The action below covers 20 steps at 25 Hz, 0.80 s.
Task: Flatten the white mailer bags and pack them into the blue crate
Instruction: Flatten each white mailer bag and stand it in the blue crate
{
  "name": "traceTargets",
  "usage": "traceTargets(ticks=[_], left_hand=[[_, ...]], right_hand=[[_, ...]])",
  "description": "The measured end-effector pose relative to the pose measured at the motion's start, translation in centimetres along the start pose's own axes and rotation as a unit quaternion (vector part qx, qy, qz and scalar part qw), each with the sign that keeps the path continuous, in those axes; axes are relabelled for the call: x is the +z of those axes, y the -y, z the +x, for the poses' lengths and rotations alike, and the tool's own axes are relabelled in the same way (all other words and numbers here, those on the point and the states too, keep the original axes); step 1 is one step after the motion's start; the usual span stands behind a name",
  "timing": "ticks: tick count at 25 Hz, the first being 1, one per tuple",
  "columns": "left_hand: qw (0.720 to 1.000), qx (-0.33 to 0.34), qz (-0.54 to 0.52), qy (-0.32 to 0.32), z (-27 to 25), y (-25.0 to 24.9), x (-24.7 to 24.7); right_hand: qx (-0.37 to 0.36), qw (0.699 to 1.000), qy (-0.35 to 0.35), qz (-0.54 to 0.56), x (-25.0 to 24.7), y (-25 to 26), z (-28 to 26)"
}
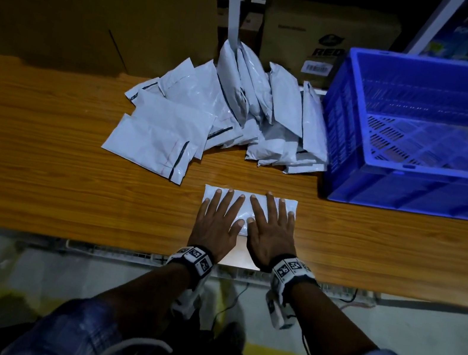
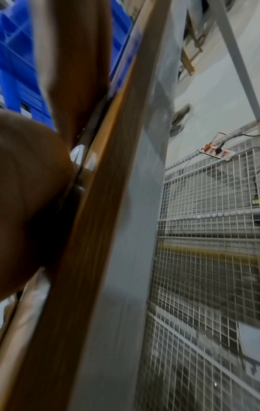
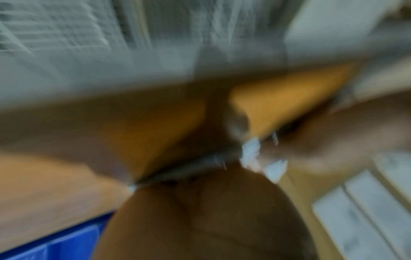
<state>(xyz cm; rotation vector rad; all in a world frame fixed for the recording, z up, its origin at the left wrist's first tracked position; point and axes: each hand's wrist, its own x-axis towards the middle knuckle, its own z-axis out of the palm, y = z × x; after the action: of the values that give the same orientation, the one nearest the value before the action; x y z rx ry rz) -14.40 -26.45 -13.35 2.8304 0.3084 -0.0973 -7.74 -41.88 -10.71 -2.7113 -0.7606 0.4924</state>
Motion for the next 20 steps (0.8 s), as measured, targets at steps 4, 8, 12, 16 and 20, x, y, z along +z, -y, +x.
traceTargets(ticks=[4,8,12,16,20], left_hand=[[1.000,-0.003,-0.009,-0.011,0.1,-0.2,-0.1],[1.000,0.003,-0.007,0.004,-0.1,0.1,0.0],[1.000,0.000,-0.008,0.015,-0.2,0.8,-0.4],[1.000,-0.007,0.012,0.008,-0.8,0.6,-0.1],[1.000,-0.009,0.012,0.008,-0.6,0.3,-0.2]], right_hand=[[0.003,1.000,-0.002,-0.019,-0.3,0.6,0.2],[0.000,1.000,-0.024,-0.019,1.2,0.7,-0.3],[0.000,0.999,-0.030,-0.027,1.1,0.8,0.0],[-0.005,1.000,0.003,-0.018,0.6,0.6,0.2],[-0.008,0.997,0.080,0.011,-2.3,0.3,1.0]])
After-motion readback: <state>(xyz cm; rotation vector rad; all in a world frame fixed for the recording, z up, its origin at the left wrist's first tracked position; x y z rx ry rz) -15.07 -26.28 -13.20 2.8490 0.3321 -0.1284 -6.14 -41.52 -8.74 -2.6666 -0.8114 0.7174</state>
